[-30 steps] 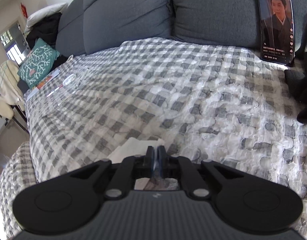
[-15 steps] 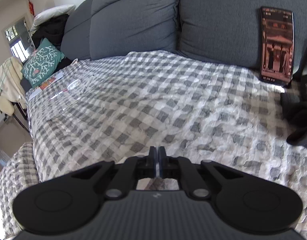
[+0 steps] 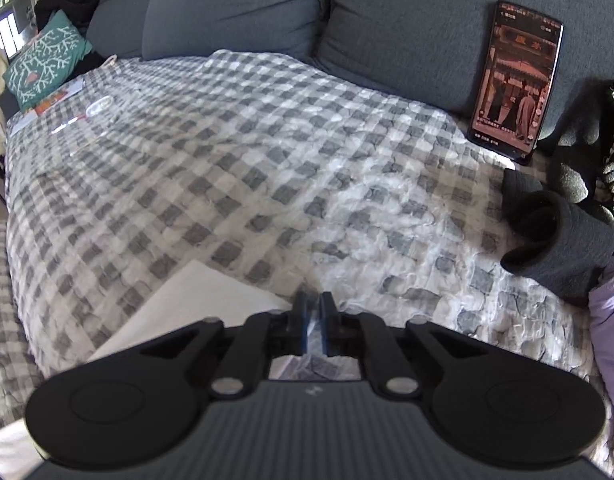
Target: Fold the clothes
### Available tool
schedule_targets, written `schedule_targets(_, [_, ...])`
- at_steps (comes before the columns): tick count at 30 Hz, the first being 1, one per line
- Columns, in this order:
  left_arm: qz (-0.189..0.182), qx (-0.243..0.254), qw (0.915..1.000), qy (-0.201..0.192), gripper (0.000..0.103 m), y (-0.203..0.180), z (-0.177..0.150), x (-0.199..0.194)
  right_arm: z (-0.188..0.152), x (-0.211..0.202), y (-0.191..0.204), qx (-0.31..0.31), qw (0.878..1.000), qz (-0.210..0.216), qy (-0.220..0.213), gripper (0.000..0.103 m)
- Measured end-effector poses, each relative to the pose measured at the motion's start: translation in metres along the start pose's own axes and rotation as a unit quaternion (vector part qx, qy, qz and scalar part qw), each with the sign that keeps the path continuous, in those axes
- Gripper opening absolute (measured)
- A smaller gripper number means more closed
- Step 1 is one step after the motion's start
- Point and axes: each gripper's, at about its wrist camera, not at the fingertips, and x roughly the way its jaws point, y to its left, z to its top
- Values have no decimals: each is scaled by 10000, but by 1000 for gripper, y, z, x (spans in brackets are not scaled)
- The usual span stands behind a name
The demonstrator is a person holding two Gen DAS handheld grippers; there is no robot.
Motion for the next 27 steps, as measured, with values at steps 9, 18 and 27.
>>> schedule_targets(9, [623,133,9906,-1209,51,-13,24,-30,6,-8,17,-141,9925,1074,-573,29])
schedule_targets(18, [-9,937,9838,-1525,53,-79,31,0,5,18,58,-706,9940,768,-338,29])
schedule_targets(27, [-314,1501,9791,-1337,53,-131,39,45,7,22,66,-766,9918,1012,-171,28])
